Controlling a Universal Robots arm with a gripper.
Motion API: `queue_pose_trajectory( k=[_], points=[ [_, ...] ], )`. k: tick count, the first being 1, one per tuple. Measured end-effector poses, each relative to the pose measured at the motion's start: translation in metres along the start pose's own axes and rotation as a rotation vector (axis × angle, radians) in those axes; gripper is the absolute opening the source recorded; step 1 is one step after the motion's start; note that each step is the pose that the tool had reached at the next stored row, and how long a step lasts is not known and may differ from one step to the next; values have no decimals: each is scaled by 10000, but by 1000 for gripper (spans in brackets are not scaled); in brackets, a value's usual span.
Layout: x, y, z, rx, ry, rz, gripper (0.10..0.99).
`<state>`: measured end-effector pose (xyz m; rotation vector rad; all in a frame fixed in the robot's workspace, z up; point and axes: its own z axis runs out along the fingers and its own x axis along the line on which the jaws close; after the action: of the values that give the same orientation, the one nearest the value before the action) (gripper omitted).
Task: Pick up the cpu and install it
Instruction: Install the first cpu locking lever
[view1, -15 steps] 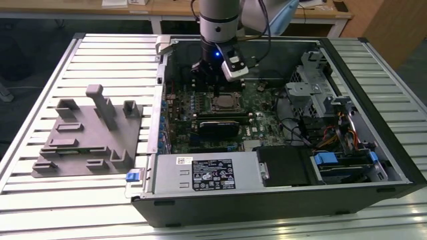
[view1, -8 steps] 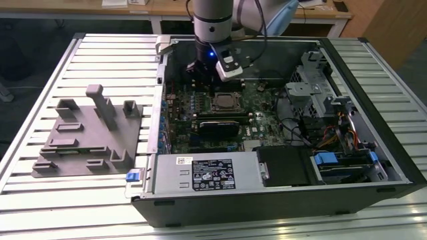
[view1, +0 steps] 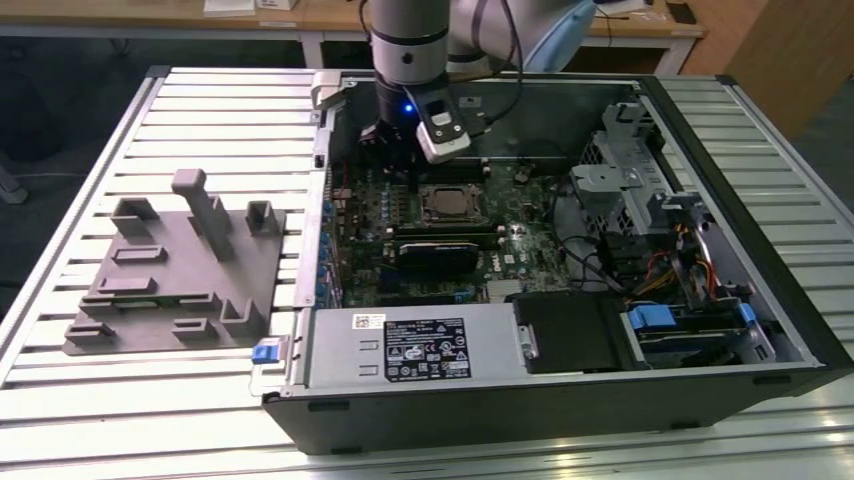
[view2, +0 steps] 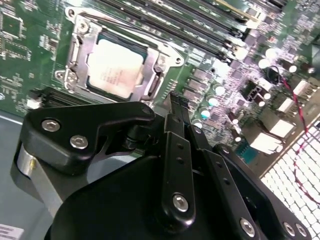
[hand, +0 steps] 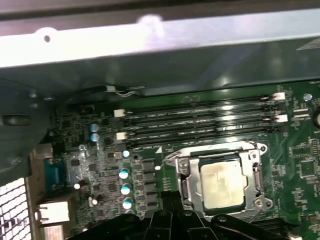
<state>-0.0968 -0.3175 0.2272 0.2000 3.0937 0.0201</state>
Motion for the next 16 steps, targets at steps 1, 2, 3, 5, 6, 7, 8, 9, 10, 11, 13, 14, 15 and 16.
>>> queue_pose_trajectory(
  k=[1,2,3,5,6,7,8,9,10,11,13,14,15,16],
  points=[
    [15,-2,-1,1,1,0,106],
    [29,-4,-1,0,0,0,106],
    [43,-6,-2,0,0,0,106],
    [74,-10,-3,-11,3,1,106],
    [91,-12,-4,-41,6,2,106],
    [106,-14,-5,-91,12,5,106],
    [118,-15,-5,-146,20,7,106],
    [122,-16,-5,-204,27,8,106],
    [123,-16,-6,-240,32,10,106],
    [123,-16,-10,-271,36,11,106],
    [124,-15,-30,-306,40,15,106],
    [123,-15,-44,-318,42,14,106],
    [122,-15,-58,-332,44,14,106],
    [121,-15,-73,-351,45,15,106]
  ],
)
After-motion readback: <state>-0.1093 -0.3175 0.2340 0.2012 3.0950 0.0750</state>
